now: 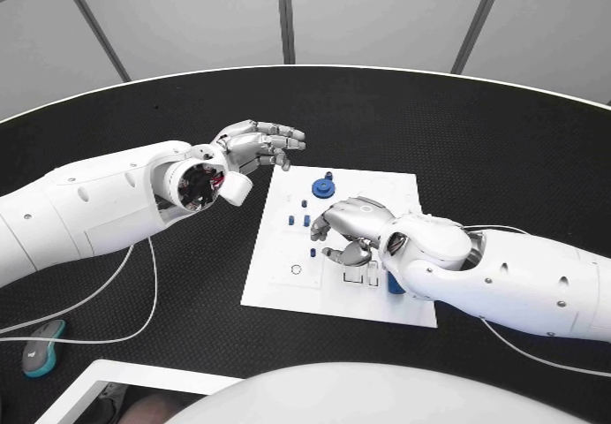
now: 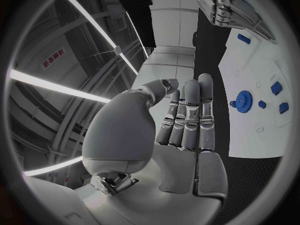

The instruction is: Assemble the parts on the task board

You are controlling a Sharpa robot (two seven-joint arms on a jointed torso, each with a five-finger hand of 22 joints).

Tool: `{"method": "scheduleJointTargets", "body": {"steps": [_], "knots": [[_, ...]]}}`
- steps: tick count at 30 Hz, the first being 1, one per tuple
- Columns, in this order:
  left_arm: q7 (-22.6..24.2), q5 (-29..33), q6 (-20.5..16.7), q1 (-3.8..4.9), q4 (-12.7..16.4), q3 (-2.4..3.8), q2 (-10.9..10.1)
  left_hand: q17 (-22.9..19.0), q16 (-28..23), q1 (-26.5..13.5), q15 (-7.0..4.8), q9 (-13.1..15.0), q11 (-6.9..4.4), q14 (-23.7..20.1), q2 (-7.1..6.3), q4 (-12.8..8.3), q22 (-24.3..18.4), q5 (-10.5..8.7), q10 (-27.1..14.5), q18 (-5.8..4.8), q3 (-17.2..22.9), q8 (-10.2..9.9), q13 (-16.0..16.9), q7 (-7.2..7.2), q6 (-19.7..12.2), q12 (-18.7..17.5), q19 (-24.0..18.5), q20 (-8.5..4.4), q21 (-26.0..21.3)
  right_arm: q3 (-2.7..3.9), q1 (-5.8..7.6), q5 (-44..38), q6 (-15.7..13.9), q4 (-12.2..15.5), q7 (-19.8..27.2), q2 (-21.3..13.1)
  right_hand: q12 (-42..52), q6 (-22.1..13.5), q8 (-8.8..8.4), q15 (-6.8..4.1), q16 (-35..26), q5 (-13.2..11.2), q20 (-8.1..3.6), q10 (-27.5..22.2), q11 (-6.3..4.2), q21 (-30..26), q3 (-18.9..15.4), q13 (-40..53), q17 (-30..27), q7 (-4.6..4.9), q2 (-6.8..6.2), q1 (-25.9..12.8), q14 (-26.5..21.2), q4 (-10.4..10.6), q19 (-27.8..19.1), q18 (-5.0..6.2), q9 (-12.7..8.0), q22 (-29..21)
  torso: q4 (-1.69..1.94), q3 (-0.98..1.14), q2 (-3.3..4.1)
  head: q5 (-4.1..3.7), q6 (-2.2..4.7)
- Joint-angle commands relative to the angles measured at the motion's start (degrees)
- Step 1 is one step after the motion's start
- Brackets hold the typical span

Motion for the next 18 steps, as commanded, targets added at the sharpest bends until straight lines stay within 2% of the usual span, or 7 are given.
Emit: {"method": "scheduleJointTargets", "body": {"steps": [1, 5, 9, 16, 18], "knots": [[0.03, 0.00, 0.11, -0.01, -0.18, 0.00, 0.00, -0.08, -0.37, 0.15, 0.00, -0.05, 0.08, -0.34, 0.36, -0.25, 0.05, 0.18, -0.47, 0.96, -0.19, -0.30, -0.06, 0.34, 0.02, -0.22, -0.51, -0.06, 0.23, 0.44, 0.76, 1.54, -1.10, 2.34, -0.46, -4.11, 0.41, 0.52, 0.31, -0.23, -0.10, 0.18, 0.19, 0.41, 0.03, -0.23, -0.14, 0.06, 1.33, 0.10, -0.47, -0.32, 2.95, 0.08, 0.21, 0.74, 0.08, 2.42, -0.40, -0.01, -0.29, -0.66, 0.00], [0.11, 0.00, 0.29, -0.02, -0.54, -0.01, -0.03, -0.08, -0.37, 0.15, 0.00, -0.05, 0.08, -0.34, 0.36, -0.25, 0.05, 0.18, -0.47, 0.96, -0.19, -0.30, -0.06, 0.34, 0.02, -0.22, -0.51, -0.06, 0.23, 0.89, 2.50, 3.20, -1.24, 3.71, -1.18, -8.65, 0.58, 0.75, 0.38, -0.24, -0.20, -0.46, 0.14, 0.51, 0.04, -0.20, -0.46, -0.06, 1.19, 0.12, -0.96, -0.75, 2.93, 0.32, 0.27, 0.70, 0.13, 2.45, -0.76, -0.07, -0.58, -1.36, 0.34], [0.16, 0.00, 0.39, -0.03, -0.71, -0.01, -0.08, -0.08, -0.37, 0.15, 0.00, -0.05, 0.08, -0.34, 0.36, -0.25, 0.05, 0.18, -0.47, 0.96, -0.19, -0.30, -0.06, 0.34, 0.02, -0.22, -0.51, -0.06, 0.23, 1.03, 3.37, 3.76, -0.83, 3.02, -1.15, -10.93, 0.20, 0.49, 0.14, -0.20, -0.62, -1.16, 0.13, -0.52, 0.12, -0.85, -1.08, -0.54, 0.66, -0.12, -1.93, -1.35, 2.81, 0.78, 0.12, 0.80, 0.05, 2.06, -0.87, -0.07, -0.67, -1.73, 0.71], [0.23, 0.00, 0.62, -0.04, -0.75, -0.02, -0.10, -0.12, -0.39, 0.18, 0.00, -0.05, 0.08, -0.38, 0.41, -0.26, 0.08, 0.17, -0.45, 0.96, -0.24, -0.31, -0.06, 0.34, 0.05, -0.18, -0.58, -0.05, 0.26, 1.08, 3.86, 4.08, -0.32, -0.19, -0.60, -11.00, -0.08, 0.33, -0.04, -0.14, -0.79, -1.13, 0.15, -1.25, 0.21, -1.13, -1.34, -0.93, 0.43, -0.13, -2.24, -1.23, 2.76, 0.90, 0.07, 0.84, -0.02, 1.89, -0.73, -0.04, -0.52, -1.94, 1.16], [0.25, 0.00, 0.67, -0.04, -0.72, -0.02, -0.09, -0.12, -0.39, 0.18, 0.00, -0.05, 0.08, -0.38, 0.41, -0.26, 0.08, 0.17, -0.45, 0.96, -0.24, -0.31, -0.06, 0.34, 0.05, -0.18, -0.58, -0.05, 0.26, 1.07, 3.91, 3.99, -0.10, -1.14, -0.50, -10.47, -0.19, 0.00, -0.28, -0.10, -0.88, -1.10, 0.18, -1.60, 0.28, -1.31, -1.45, -1.16, 0.32, -0.04, -2.36, -1.01, 2.74, 0.90, 0.04, 0.86, -0.12, 1.78, -0.66, -0.11, -0.51, -1.96, 1.18]]}}
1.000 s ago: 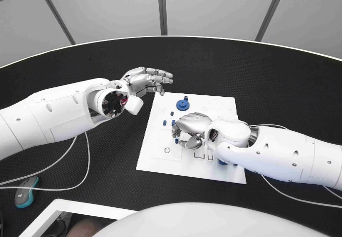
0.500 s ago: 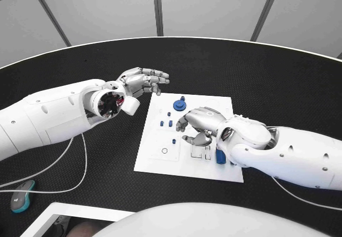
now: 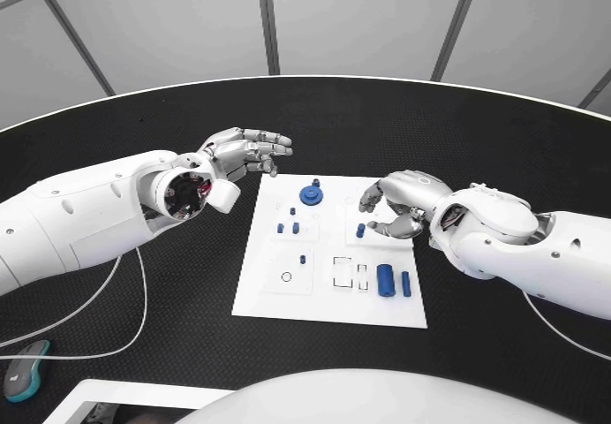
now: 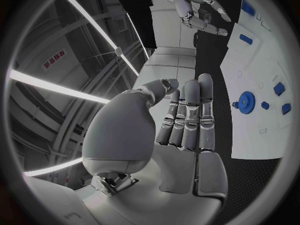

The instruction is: Assemble the parts on the task board

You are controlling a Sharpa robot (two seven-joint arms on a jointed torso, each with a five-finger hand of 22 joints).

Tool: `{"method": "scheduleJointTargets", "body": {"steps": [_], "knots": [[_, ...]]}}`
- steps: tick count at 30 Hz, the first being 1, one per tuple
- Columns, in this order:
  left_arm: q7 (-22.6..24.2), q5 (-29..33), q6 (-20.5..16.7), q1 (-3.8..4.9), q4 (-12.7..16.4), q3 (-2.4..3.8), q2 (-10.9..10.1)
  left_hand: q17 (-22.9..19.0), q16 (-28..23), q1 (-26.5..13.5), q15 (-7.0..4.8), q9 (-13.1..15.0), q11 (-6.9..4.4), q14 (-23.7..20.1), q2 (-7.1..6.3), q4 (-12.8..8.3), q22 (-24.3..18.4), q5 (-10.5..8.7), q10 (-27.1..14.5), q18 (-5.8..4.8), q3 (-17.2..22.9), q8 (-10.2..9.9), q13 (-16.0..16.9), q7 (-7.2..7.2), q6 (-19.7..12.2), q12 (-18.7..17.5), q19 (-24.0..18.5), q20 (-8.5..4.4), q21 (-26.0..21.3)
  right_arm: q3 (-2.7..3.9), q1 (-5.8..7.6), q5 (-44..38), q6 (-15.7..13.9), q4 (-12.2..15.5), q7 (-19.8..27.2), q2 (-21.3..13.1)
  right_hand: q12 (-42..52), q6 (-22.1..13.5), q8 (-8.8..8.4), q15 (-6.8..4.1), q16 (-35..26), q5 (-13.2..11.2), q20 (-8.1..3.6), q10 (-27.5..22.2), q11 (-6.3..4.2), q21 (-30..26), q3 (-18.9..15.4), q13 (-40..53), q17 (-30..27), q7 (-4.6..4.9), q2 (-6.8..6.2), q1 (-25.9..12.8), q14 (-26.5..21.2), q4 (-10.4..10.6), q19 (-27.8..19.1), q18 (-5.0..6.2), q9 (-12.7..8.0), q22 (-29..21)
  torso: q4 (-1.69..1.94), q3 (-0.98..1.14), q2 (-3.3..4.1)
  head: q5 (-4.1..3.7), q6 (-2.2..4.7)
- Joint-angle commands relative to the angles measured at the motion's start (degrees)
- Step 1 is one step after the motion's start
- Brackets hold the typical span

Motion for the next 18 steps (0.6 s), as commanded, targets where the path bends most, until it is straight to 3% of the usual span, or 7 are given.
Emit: {"method": "scheduleJointTargets", "body": {"steps": [1, 6, 18], "knots": [[0.02, 0.00, 0.06, 0.00, 0.04, 0.00, 0.01, -0.05, -0.39, 0.18, 0.00, -0.06, 0.08, -0.38, 0.41, -0.26, 0.08, 0.16, -0.45, 0.96, -0.24, -0.31, -0.07, 0.34, 0.05, -0.18, -0.37, 0.16, 0.26, -0.01, 0.05, -0.14, 0.30, -1.27, 0.12, 0.70, -0.44, -0.51, -0.34, -0.08, -0.24, -0.14, 0.19, -0.61, 0.06, -0.37, -0.31, -0.20, 0.30, -0.02, -0.56, 0.15, 2.74, 0.06, 0.04, 0.87, -0.14, 1.76, 0.19, -0.08, 0.10, -0.13, 0.17], [0.01, 0.00, 0.10, 0.00, 0.18, 0.00, -0.14, -0.05, -0.39, 0.18, 0.00, -0.06, 0.08, -0.38, 0.41, -0.26, 0.08, 0.16, -0.45, 0.96, -0.24, -0.31, -0.07, 0.34, 0.05, -0.18, -0.37, 0.16, 0.26, -0.04, 0.07, -0.29, 1.47, -3.14, 0.11, 1.96, -0.54, -0.64, -0.46, -0.02, -0.29, -0.20, 0.22, -0.92, 0.13, -0.53, -0.43, -0.37, 0.23, 0.02, -0.57, 0.28, 2.72, 0.10, 0.01, 0.89, -0.19, 1.66, 0.26, -0.21, 0.14, -0.06, 0.05], [-0.01, 0.01, -0.06, 0.01, 0.62, 0.00, -0.46, -0.05, -0.39, 0.18, 0.00, -0.06, 0.08, -0.38, 0.41, -0.26, 0.08, 0.16, -0.45, 0.96, -0.24, -0.31, -0.07, 0.34, 0.05, -0.18, -0.37, 0.16, 0.26, -0.59, -0.34, -0.36, 4.74, -6.94, -0.21, 4.97, -0.55, -0.89, -0.66, 0.04, -0.26, -0.30, 0.27, -1.16, 0.20, -0.77, -0.43, -0.60, 0.26, -0.07, -0.30, 0.65, 2.74, 0.13, -0.03, 0.92, -0.28, 1.52, 0.41, -0.16, 0.21, 0.02, -0.23]]}}
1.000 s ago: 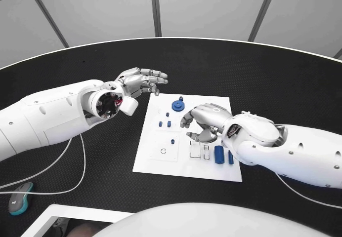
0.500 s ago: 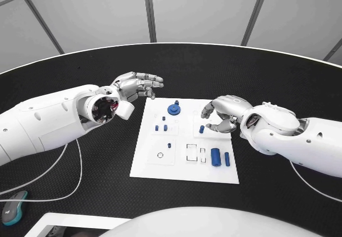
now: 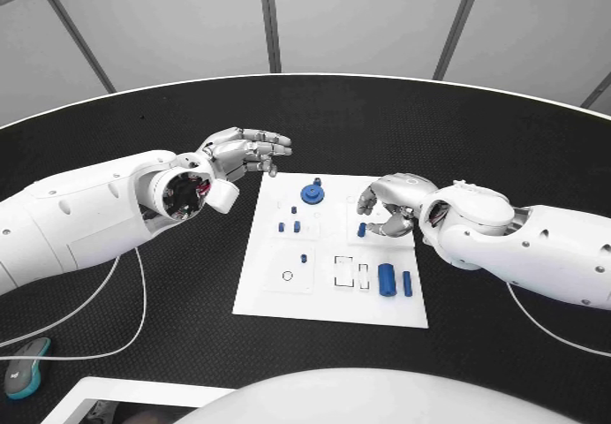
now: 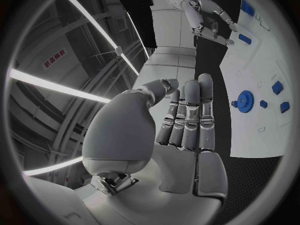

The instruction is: Assemble the parts on the task board

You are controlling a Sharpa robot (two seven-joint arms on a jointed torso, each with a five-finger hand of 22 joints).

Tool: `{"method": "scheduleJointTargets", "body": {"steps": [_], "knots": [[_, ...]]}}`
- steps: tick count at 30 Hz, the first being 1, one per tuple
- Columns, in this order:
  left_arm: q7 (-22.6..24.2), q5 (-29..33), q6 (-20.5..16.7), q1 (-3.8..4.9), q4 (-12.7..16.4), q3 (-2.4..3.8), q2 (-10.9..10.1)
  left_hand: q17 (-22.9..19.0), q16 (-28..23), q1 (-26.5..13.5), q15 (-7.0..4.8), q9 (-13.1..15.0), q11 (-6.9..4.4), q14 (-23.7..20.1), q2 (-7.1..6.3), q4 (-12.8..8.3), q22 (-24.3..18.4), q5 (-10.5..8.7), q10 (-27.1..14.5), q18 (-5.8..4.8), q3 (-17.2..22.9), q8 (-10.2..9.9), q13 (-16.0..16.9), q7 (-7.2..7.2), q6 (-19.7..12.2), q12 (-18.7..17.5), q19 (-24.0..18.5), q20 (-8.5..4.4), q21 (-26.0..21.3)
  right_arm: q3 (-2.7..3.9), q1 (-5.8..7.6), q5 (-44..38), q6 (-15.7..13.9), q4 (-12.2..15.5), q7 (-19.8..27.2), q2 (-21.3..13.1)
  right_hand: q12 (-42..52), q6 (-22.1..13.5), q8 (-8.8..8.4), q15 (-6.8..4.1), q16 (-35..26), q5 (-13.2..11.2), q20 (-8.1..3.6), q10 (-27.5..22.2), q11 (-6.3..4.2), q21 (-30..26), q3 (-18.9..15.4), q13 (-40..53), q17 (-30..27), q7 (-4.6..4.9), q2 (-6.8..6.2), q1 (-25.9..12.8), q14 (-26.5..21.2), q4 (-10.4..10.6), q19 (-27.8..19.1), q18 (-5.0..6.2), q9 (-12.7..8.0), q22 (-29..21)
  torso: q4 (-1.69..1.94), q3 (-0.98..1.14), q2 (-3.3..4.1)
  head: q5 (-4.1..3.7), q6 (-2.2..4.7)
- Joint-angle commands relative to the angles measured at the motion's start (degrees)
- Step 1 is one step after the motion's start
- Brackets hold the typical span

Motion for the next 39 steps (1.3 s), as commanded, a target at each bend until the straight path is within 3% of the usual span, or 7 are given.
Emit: {"method": "scheduleJointTargets", "body": {"steps": [1, 16, 24, 39], "knots": [[0.00, 0.00, -0.05, 0.00, 0.09, 0.00, -0.07, -0.06, -0.39, 0.18, 0.00, -0.06, 0.08, -0.38, 0.41, -0.26, 0.09, 0.16, -0.45, 0.96, -0.24, -0.31, -0.08, 0.34, 0.05, -0.18, -0.38, 0.16, 0.26, -0.13, -0.21, 0.00, 0.69, -0.53, -0.10, 0.48, -0.27, -0.45, -0.24, 0.04, -0.25, -0.31, 0.28, -0.26, -0.07, -0.19, -0.25, -0.09, 0.28, -0.09, -0.13, 0.59, 2.75, -0.01, -0.03, 0.92, -0.07, 1.54, 0.10, 0.03, 0.04, 0.04, -0.12], [-0.05, 0.00, -0.16, 0.01, 0.27, 0.00, -0.18, -0.06, -0.39, 0.18, 0.00, -0.06, 0.08, -0.38, 0.41, -0.26, 0.09, 0.16, -0.45, 0.96, -0.24, -0.31, -0.08, 0.34, 0.05, -0.18, -0.38, 0.16, 0.26, -0.52, -0.65, -0.01, 2.68, -1.36, -0.09, 1.87, 0.54, 0.38, 0.07, -0.07, -0.24, -0.36, 0.24, 0.96, -0.25, -0.06, 0.03, -0.26, 0.27, 0.05, 0.41, 0.97, 2.77, 0.18, 0.10, 0.89, 0.07, 1.64, 0.24, 0.04, 0.00, -0.05, -0.24], [-0.08, 0.00, -0.21, 0.01, 0.31, 0.00, -0.24, -0.06, -0.39, 0.18, 0.00, -0.06, 0.08, -0.38, 0.41, -0.26, 0.09, 0.16, -0.45, 0.96, -0.24, -0.31, -0.08, 0.34, 0.05, -0.18, -0.38, 0.16, 0.26, -0.57, -0.73, -0.01, 3.15, -1.64, -0.29, 2.24, 2.20, 3.68, 1.53, -0.66, 0.23, -0.34, -0.21, 4.49, -0.99, 0.78, 1.09, -0.21, 0.80, -0.32, 1.64, 1.98, 2.98, 0.00, 0.52, 0.72, 0.71, 2.22, 0.28, 0.05, 0.02, -0.05, -0.32], [-0.24, 0.00, -0.23, 0.01, 0.34, 0.00, -0.25, -0.14, -0.42, 0.25, 0.01, -0.08, 0.09, -0.43, 0.52, -0.28, 0.18, 0.16, -0.46, 0.97, -0.42, -0.33, -0.10, 0.35, 0.09, -0.10, -0.55, 0.18, 0.37, -0.58, -0.77, -0.01, 3.56, -2.01, -0.64, 2.40, 2.33, 4.18, 1.71, -0.83, 0.34, -0.64, -0.39, 4.97, -1.19, 1.00, 1.41, -0.24, 0.91, -0.47, 2.00, 2.55, 3.02, -0.36, 0.61, 0.67, 0.82, 2.39, 0.41, 0.09, 0.02, -0.17, -0.48]]}}
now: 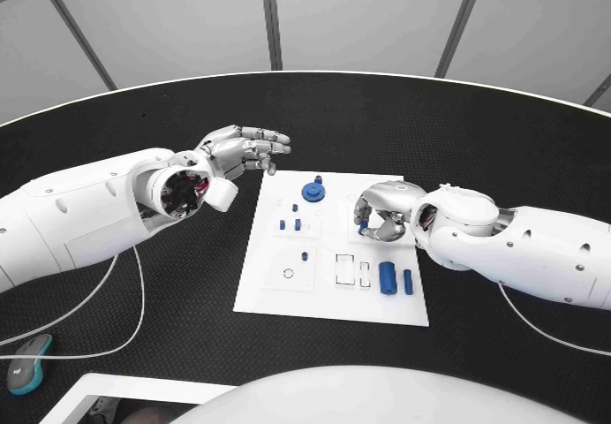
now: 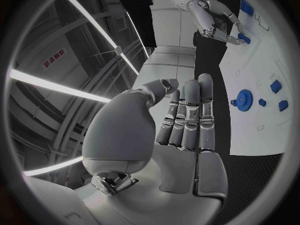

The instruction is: Assemble the parts on the task board

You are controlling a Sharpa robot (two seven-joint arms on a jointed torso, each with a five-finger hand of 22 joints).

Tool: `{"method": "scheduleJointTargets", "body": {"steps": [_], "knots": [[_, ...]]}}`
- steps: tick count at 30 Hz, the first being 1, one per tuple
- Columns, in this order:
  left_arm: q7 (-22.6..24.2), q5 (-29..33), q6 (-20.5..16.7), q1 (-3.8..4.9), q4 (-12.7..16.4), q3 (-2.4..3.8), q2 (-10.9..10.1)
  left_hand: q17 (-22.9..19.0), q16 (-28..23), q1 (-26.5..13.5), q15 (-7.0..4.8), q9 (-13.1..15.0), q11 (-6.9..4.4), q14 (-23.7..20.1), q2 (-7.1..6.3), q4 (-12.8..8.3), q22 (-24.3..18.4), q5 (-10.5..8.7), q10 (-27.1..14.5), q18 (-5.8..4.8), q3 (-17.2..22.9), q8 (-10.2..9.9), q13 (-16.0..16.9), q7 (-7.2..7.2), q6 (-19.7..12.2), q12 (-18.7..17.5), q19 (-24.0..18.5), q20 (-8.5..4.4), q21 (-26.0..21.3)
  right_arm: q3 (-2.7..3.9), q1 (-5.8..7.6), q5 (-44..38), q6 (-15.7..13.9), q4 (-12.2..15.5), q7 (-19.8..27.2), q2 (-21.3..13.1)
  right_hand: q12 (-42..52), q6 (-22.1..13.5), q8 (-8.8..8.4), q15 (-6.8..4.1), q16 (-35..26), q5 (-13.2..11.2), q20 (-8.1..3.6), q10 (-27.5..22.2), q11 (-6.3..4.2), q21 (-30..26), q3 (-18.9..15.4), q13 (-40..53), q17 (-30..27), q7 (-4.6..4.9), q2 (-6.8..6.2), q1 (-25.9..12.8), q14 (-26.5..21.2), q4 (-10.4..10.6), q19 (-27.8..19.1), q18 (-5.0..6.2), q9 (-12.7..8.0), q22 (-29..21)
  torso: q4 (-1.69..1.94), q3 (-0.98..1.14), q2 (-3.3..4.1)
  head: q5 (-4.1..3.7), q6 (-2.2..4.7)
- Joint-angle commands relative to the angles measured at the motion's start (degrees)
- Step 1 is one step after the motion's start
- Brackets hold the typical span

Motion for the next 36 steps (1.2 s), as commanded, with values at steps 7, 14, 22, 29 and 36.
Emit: {"method": "scheduleJointTargets", "body": {"steps": [7, 14, 22, 29, 36], "knots": [[-0.10, 0.00, 0.05, 0.00, -0.04, 0.00, 0.04, -0.13, -0.28, 0.25, 0.01, -0.09, 0.09, -0.43, 0.52, -0.15, 0.10, 0.16, -0.46, 0.96, -0.29, -0.33, -0.09, 0.35, 0.09, -0.10, -0.37, -0.01, 0.37, 0.00, 0.00, -0.31, 0.06, -0.15, -0.25, -0.06, 0.27, 0.34, 0.19, -0.44, 0.38, -0.40, -0.42, 0.41, 0.03, 0.31, 0.36, -0.06, 0.98, -0.15, 0.03, 0.70, 3.04, 0.00, 0.62, 0.67, 0.08, 2.41, 0.02, 0.05, 0.01, -0.11, -0.08], [-0.12, -0.01, 0.11, 0.00, -0.13, 0.00, 0.14, -0.13, -0.28, 0.25, 0.01, -0.09, 0.09, -0.43, 0.52, -0.15, 0.10, 0.16, -0.46, 0.96, -0.29, -0.33, -0.09, 0.35, 0.09, -0.10, -0.37, -0.01, 0.37, 0.00, -0.01, -1.06, -0.02, -0.08, -0.33, -0.13, 0.22, 0.28, 0.14, -0.43, 0.37, -0.45, -0.44, 0.34, 0.07, 0.25, 0.34, -0.09, 0.96, -0.11, -0.06, 0.69, 3.04, -0.03, 0.61, 0.68, 0.07, 2.38, 0.09, 0.04, 0.02, -0.26, -0.05], [-0.09, -0.01, 0.12, 0.00, -0.22, 0.00, 0.23, -0.13, -0.28, 0.25, 0.01, -0.09, 0.09, -0.43, 0.52, -0.15, 0.10, 0.16, -0.46, 0.96, -0.29, -0.33, -0.09, 0.35, 0.09, -0.10, -0.37, -0.01, 0.37, 0.00, -0.02, -1.22, -2.25, 0.13, 0.51, -0.17, 1.97, 3.21, 1.61, -1.36, 0.96, -0.51, -1.11, 4.41, -1.14, 1.75, 0.35, 0.84, 1.65, -0.98, 1.72, 1.67, 3.26, -0.73, 1.11, 0.41, 0.87, 3.41, 0.14, 0.03, 0.04, -0.33, -0.08], [-0.08, -0.01, 0.11, 0.00, -0.26, 0.00, 0.27, -0.13, -0.28, 0.25, 0.01, -0.09, 0.09, -0.43, 0.52, -0.15, 0.10, 0.16, -0.46, 0.96, -0.29, -0.33, -0.09, 0.35, 0.09, -0.10, -0.37, -0.01, 0.37, 0.00, -0.07, -1.24, -3.09, 0.40, 0.94, -0.28, 2.47, 5.21, 3.11, -2.09, 1.30, -0.51, -1.84, 6.50, -2.05, 2.44, -0.47, 1.62, 2.02, -1.79, 2.96, 1.66, 3.41, -0.97, 1.37, 0.26, 2.07, 3.94, 0.19, 0.01, 0.09, -0.41, -0.17], [-0.10, -0.01, 0.09, 0.00, -0.39, 0.00, 0.33, -0.13, -0.28, 0.25, 0.01, -0.09, 0.09, -0.43, 0.52, -0.15, 0.10, 0.16, -0.46, 0.96, -0.29, -0.33, -0.09, 0.35, 0.09, -0.10, -0.37, -0.01, 0.37, 0.00, -0.11, -1.24, -2.85, 1.43, 0.62, -0.85, 2.66, 5.60, 3.66, -2.39, 1.39, -0.44, -2.14, 7.55, -2.37, 3.01, -0.30, 1.97, 2.12, -1.95, 3.35, 2.23, 3.45, -1.61, 1.54, 0.14, 2.72, 4.36, 0.17, 0.04, 0.03, -0.45, -0.24]]}}
